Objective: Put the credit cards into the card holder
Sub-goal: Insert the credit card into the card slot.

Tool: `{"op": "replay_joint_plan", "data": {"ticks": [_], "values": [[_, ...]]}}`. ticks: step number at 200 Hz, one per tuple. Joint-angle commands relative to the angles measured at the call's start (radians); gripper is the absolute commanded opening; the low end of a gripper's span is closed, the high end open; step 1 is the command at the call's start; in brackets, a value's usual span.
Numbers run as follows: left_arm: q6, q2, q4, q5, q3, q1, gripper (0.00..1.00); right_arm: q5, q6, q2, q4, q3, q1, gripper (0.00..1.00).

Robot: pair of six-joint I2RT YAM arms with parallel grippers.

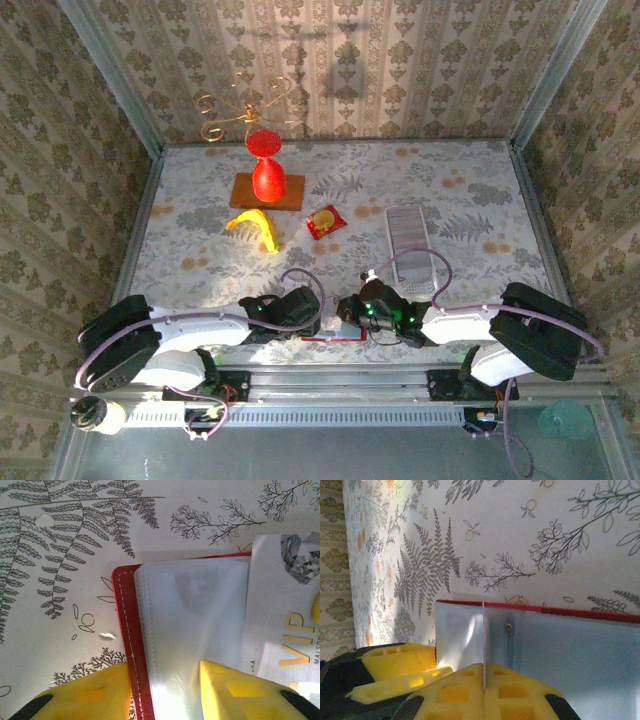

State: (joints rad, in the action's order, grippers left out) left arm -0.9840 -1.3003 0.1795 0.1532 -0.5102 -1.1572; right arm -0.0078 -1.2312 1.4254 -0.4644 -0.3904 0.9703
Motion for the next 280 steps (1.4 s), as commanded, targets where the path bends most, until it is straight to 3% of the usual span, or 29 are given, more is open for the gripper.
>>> {"op": "replay_joint_plan", "data": {"ticks": [1, 209, 256, 280], "values": [[-0.013, 0.004, 0.026, -0.014, 0.022, -0.006, 0.39, 0.011, -0.02, 0.002, 0.04, 0.019, 0.02, 0.0], [-0.013, 0.0, 0.006, -0.021, 0.027, -0.009, 0.38, -0.037, -0.063, 0.046, 0.066, 0.019, 0.031, 0.02], [-0.018, 0.005, 0.003, -0.018, 0.035, -0.01, 0.38, -0.054, -0.045, 0.076, 0.059, -0.001, 0.034, 0.1], [-0.02, 0.016, -0.001, -0.018, 0.043, -0.013, 0.34, -0.045, -0.032, 0.077, 0.086, -0.013, 0.034, 0.25]]}}
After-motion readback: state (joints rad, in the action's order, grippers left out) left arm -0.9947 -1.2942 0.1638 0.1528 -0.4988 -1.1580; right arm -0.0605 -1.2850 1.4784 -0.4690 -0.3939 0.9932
